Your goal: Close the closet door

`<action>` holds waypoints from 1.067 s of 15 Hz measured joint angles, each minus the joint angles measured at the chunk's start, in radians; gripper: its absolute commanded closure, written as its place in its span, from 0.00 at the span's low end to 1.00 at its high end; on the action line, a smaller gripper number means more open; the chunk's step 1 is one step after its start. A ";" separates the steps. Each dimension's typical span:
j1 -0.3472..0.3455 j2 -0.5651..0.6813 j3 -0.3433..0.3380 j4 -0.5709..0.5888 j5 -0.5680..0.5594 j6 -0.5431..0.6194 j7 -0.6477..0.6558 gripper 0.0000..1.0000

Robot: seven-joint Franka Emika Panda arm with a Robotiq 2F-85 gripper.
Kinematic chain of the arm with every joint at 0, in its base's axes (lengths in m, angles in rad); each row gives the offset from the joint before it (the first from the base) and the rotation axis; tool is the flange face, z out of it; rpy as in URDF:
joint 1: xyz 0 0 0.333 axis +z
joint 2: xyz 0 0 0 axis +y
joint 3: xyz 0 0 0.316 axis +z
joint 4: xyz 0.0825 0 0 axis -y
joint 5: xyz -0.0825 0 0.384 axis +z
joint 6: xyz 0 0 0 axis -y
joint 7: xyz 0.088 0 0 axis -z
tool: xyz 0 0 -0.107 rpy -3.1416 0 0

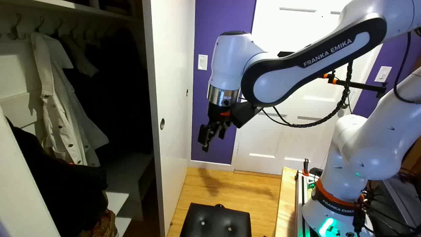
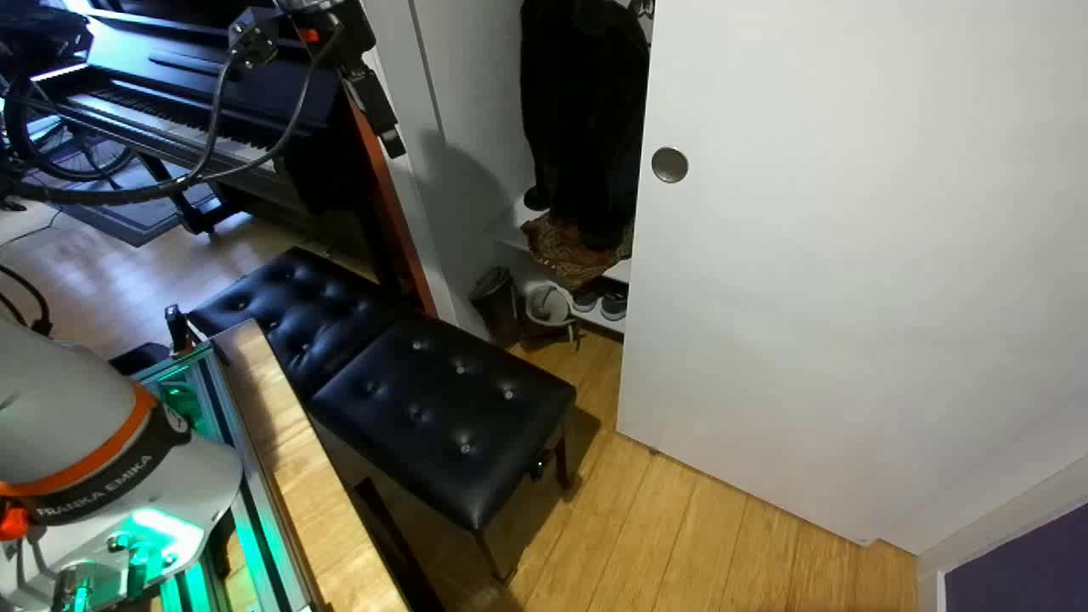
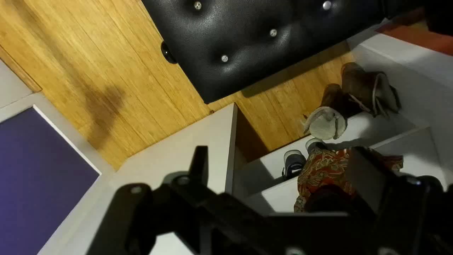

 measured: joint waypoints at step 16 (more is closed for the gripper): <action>-0.006 0.144 -0.211 0.011 -0.060 0.310 -0.436 0.00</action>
